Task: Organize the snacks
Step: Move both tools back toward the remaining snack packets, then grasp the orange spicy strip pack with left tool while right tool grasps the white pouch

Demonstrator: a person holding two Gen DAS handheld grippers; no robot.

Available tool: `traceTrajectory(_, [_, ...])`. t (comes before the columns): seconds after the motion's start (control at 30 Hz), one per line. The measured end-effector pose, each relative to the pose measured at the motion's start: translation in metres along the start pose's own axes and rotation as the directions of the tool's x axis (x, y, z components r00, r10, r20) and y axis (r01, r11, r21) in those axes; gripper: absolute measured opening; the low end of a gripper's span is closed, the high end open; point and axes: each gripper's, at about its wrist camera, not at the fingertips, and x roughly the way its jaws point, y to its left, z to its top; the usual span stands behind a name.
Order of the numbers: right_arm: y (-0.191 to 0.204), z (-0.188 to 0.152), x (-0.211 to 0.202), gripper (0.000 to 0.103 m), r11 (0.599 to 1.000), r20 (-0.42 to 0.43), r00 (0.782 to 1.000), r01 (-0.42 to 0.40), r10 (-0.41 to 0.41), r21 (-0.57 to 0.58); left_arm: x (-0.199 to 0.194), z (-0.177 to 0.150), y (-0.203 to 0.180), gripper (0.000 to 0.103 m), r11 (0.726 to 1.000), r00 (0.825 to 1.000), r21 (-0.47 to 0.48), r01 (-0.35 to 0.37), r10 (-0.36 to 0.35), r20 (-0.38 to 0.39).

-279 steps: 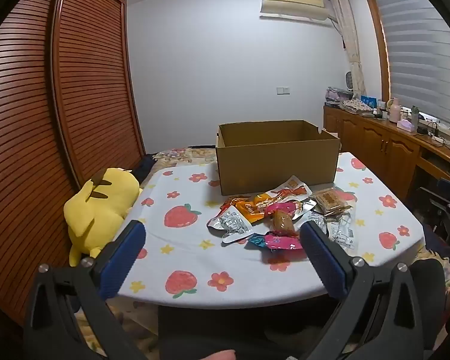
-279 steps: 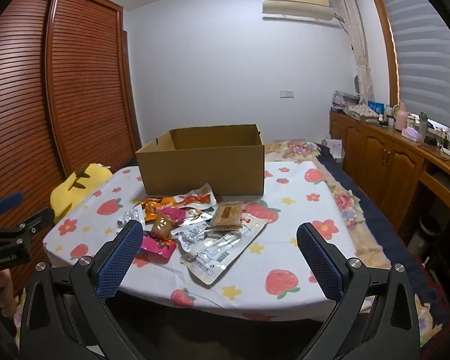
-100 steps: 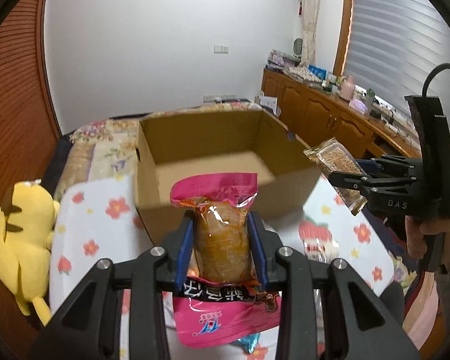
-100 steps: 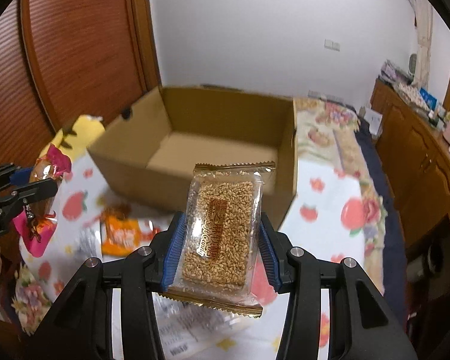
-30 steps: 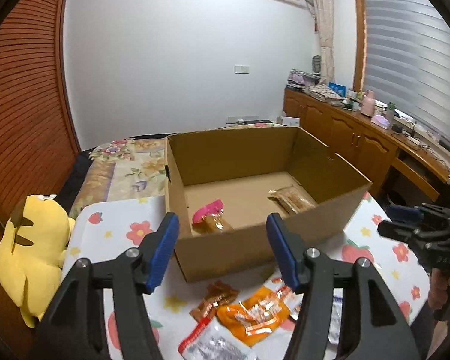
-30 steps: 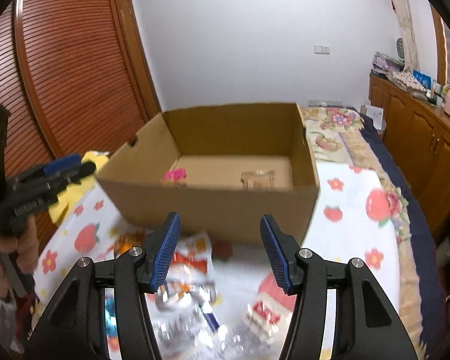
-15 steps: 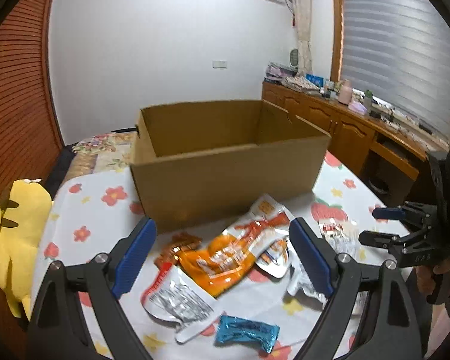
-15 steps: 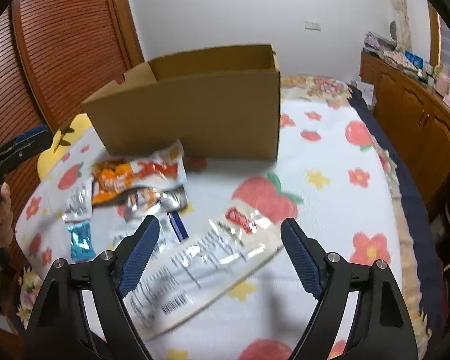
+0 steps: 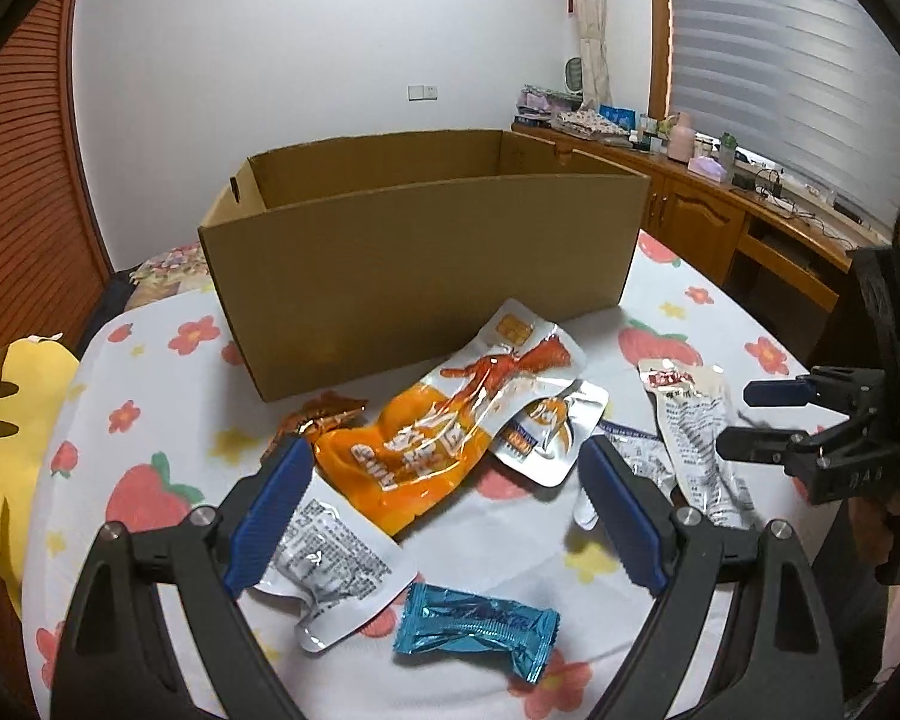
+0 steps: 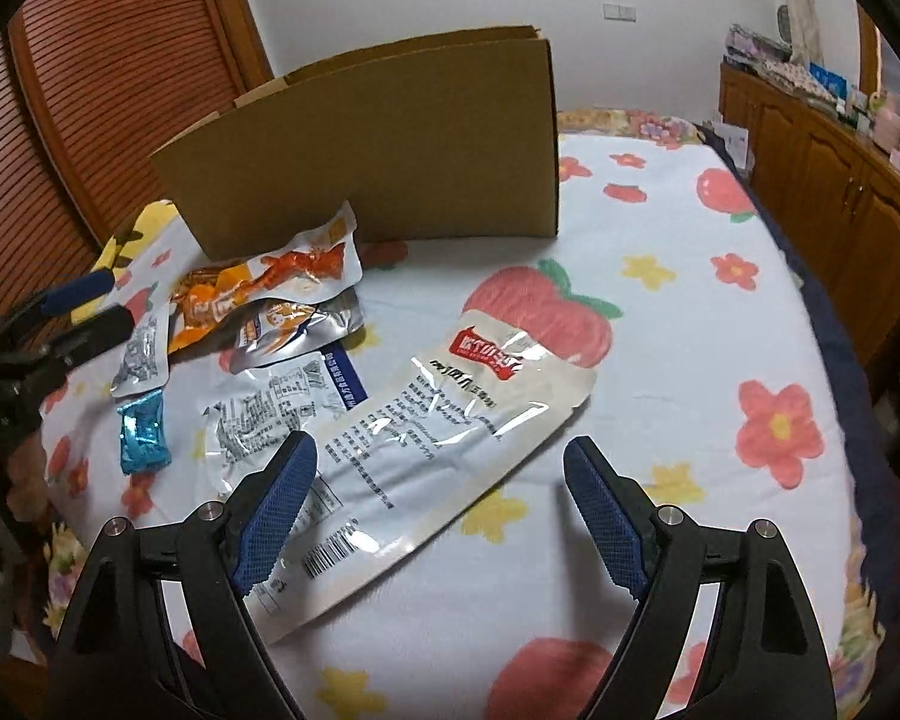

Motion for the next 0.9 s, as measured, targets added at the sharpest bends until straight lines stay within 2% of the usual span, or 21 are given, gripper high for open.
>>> traceTrajectory(0.3, [-0.002,0.010,0.023,0.088,1.000,-0.037,0.999,0.006,-0.005,0.030,0.008,-0.005,-0.002,0.091,1.000,1.000,0.006,0.013,-0.013,-0.019])
traceTrajectory(0.5, [0.005,0.021,0.035,0.084,0.997,-0.061,0.996,0.060,-0.063,-0.052,0.018,-0.004,-0.011,0.091,0.996,0.998,0.082,0.021,-0.016,-0.057])
traceTrajectory(0.6, [0.006,0.022,0.037,0.076,0.993,-0.056,0.995,0.083,-0.089,-0.088,0.026,-0.001,-0.015,0.091,0.991,0.996,0.135,0.017,-0.006,-0.086])
traceTrajectory(0.63, [0.005,0.022,0.037,0.070,0.992,-0.053,0.994,0.092,-0.097,-0.089,0.029,0.000,-0.016,0.091,0.988,0.995,0.151,0.016,-0.002,-0.095])
traceTrajectory(0.67, [0.003,0.022,0.037,0.068,0.991,-0.050,0.994,0.094,-0.099,-0.092,0.032,0.002,-0.017,0.091,0.986,0.995,0.167,0.013,0.005,-0.104])
traceTrajectory(0.8, [0.001,0.018,0.035,0.064,0.990,-0.027,0.995,0.095,-0.099,-0.107,0.047,0.008,-0.013,0.089,0.979,0.989,0.204,-0.003,0.033,-0.144])
traceTrajectory(0.9, [0.001,0.017,0.035,0.062,0.989,-0.016,0.995,0.099,-0.101,-0.108,0.057,0.013,-0.010,0.079,0.978,0.985,0.209,0.007,0.030,-0.173])
